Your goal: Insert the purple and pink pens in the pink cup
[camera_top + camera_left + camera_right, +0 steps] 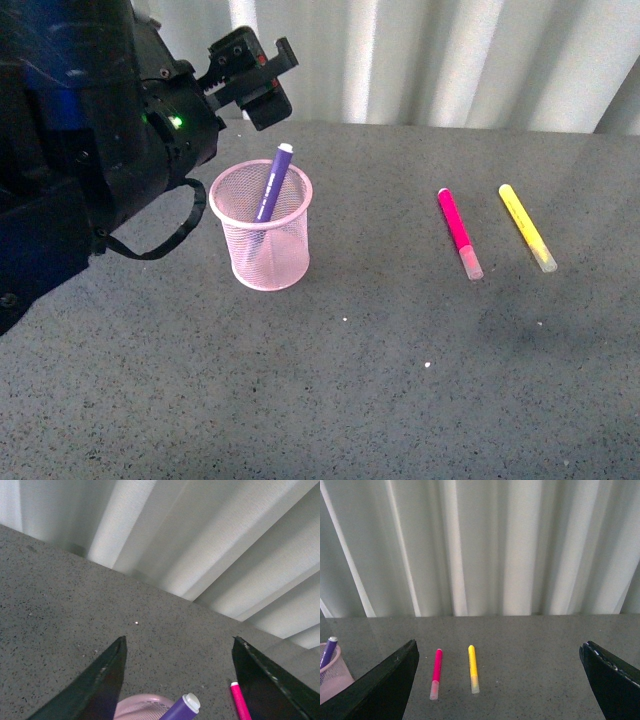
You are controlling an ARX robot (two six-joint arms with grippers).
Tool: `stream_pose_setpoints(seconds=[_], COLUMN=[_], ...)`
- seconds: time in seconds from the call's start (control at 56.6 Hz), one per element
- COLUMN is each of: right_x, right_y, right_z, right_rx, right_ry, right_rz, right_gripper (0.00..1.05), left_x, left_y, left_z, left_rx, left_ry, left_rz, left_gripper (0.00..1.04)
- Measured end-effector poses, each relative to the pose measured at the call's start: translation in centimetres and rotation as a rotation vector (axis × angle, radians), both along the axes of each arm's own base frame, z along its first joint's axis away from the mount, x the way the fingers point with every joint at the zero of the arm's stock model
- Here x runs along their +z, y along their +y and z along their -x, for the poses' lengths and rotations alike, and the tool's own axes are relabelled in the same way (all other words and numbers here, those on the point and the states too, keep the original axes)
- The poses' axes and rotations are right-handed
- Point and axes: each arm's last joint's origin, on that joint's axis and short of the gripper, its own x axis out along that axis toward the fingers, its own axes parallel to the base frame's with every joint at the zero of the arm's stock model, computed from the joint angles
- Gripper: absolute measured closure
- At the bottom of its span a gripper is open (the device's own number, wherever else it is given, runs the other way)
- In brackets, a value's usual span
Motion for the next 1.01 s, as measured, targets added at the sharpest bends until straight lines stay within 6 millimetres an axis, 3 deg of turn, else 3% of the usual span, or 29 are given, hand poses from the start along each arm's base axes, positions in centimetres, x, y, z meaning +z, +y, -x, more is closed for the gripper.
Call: stream_pose_setpoints(seconds=[0.141,0.318,0.477,0.6,0.724,1.006], right_x=[0.0,0.0,0.0,0.0,0.0,0.0], right_y=[0.0,0.0,0.0,0.0,0.0,0.0], right_z=[0.0,0.0,0.0,0.0,0.0,0.0], right_rx=[0.0,0.0,0.0,0.0,-0.001,0.0], right_ry=[0.0,0.0,0.0,0.0,0.0,0.0], right_rz=[0.0,0.0,0.0,0.0,0.0,0.0], right_gripper=[0.07,0.07,0.07,0.07,0.07,0.07], left_x=[2.8,6.0,6.6,5.2,5.7,4.5], left_y=[0.7,2.5,2.6,4.0,6.1,9.1], left_z=[1.4,5.4,5.6,6.9,9.2,13.3], left_rx=[-0.03,-0.07,-0.077,0.058,0.107,0.111], left_ry=[0.065,0.199,0.18,-0.046,-0.187,-0.189], left_rz=[-0.108,-0.379,-0.423,-0.483,-0.47,-0.487], left_gripper=[0.06,0.07,0.07,0.26,0.46,0.92])
